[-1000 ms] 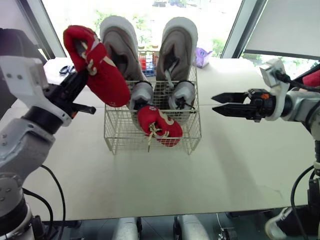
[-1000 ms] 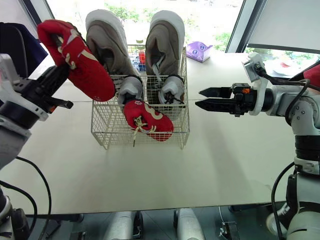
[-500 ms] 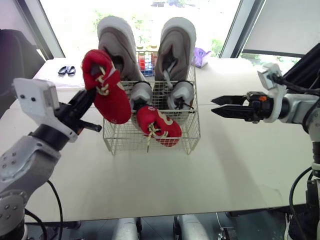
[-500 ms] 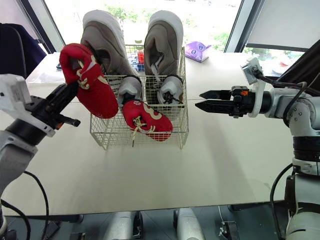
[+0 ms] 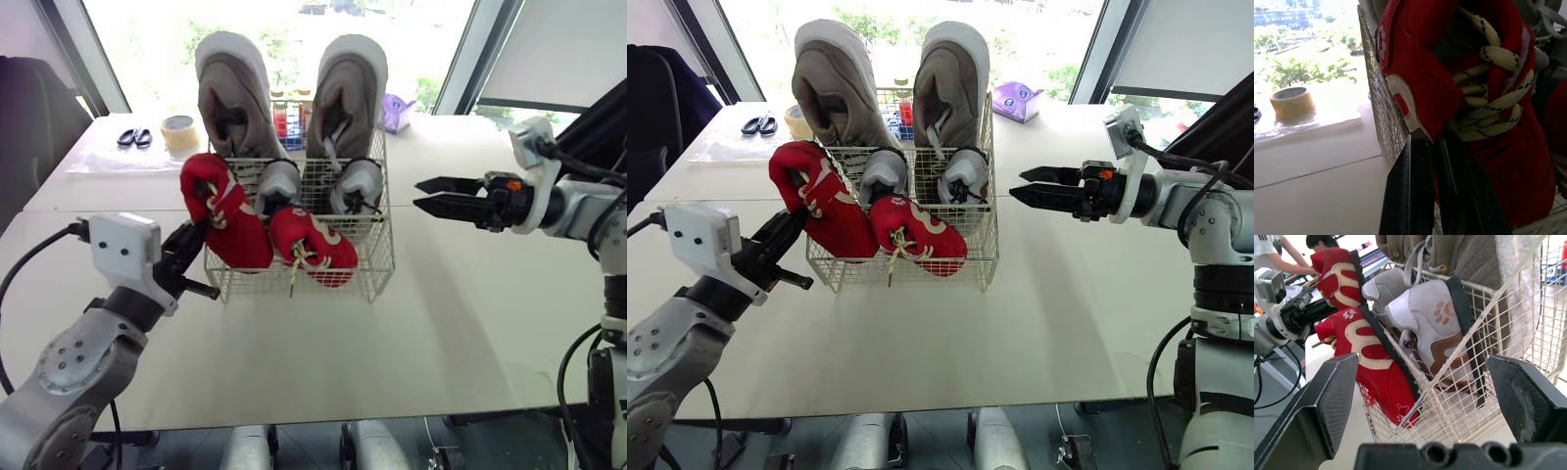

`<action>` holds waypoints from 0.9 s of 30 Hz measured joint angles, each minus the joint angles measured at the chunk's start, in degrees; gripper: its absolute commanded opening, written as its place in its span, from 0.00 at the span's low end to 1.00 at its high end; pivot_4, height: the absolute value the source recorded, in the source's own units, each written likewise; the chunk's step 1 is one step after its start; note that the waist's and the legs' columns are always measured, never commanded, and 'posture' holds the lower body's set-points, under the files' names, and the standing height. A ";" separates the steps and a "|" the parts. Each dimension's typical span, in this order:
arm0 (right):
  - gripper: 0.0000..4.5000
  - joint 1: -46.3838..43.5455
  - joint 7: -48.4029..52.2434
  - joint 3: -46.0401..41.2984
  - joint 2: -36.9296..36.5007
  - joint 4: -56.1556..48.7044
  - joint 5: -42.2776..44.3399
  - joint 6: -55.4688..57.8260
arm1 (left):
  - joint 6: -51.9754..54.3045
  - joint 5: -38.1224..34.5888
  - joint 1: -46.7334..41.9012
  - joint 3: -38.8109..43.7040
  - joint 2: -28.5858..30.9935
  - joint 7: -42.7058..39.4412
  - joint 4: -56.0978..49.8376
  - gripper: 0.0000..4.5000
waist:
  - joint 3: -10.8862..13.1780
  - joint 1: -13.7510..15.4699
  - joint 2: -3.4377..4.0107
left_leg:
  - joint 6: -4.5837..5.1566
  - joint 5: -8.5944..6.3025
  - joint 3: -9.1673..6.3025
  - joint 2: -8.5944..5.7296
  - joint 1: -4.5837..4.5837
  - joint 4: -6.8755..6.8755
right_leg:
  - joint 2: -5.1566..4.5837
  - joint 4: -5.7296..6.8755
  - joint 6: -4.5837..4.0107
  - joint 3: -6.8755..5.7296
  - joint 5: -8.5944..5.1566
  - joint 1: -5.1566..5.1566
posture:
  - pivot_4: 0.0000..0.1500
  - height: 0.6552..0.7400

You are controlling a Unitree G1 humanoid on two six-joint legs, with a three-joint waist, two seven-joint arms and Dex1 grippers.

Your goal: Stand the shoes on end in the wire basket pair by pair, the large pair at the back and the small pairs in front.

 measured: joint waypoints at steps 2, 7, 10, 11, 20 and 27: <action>1.00 0.46 -0.24 -0.43 0.04 -0.25 0.19 -0.03 | 0.00 0.46 -0.48 -0.11 -0.02 -1.44 0.56 0.01 | 0.00 0.04 0.00 | 0.00 0.00 -0.01 0.00 0.00 0.00 | -0.01 0.00 -0.07 -0.01 -0.04 0.02 | 1.00 0.00; 1.00 2.80 -1.31 -1.38 0.66 -1.31 0.33 -0.15 | -0.31 2.24 1.97 -2.40 2.30 -7.71 0.39 0.01 | -0.03 -0.03 0.04 | 0.00 0.00 -0.03 -0.01 0.00 0.00 | -0.03 0.00 -0.11 -0.01 -0.06 0.03 | 1.00 0.00; 1.00 4.18 -2.08 -2.21 1.15 -2.47 0.79 -0.14 | 0.20 1.86 3.23 -3.39 1.49 -9.01 0.38 0.01 | -0.02 -0.07 0.04 | 0.01 0.00 -0.06 0.01 0.00 0.00 | -0.03 0.00 -0.07 0.00 -0.04 0.01 | 1.00 0.00; 1.00 4.77 -2.41 -2.77 1.17 -3.06 0.90 -0.12 | 0.21 2.02 3.84 -3.49 1.49 -9.42 0.39 0.01 | -0.03 -0.07 0.04 | 0.01 -0.01 -0.07 0.01 0.00 0.00 | -0.03 0.00 0.00 0.00 0.00 0.01 | 1.00 0.00; 1.00 9.38 -4.22 -5.52 1.22 -7.13 3.01 0.37 | 2.85 -15.48 9.27 3.55 0.96 -10.94 0.93 0.67 | -0.02 -0.25 0.07 | 0.03 -0.01 -0.07 0.14 0.03 0.00 | -0.02 0.00 -0.11 0.01 -0.06 0.02 | 1.00 0.00; 1.00 14.37 -4.08 -5.74 0.43 -10.29 4.10 1.12 | 5.19 -42.29 25.78 15.89 7.03 -13.72 2.04 0.67 | -0.01 -0.30 0.11 | 0.03 -0.02 -0.05 0.18 0.03 0.01 | 0.00 0.00 -0.15 -0.02 -0.08 -0.07 | 1.00 0.00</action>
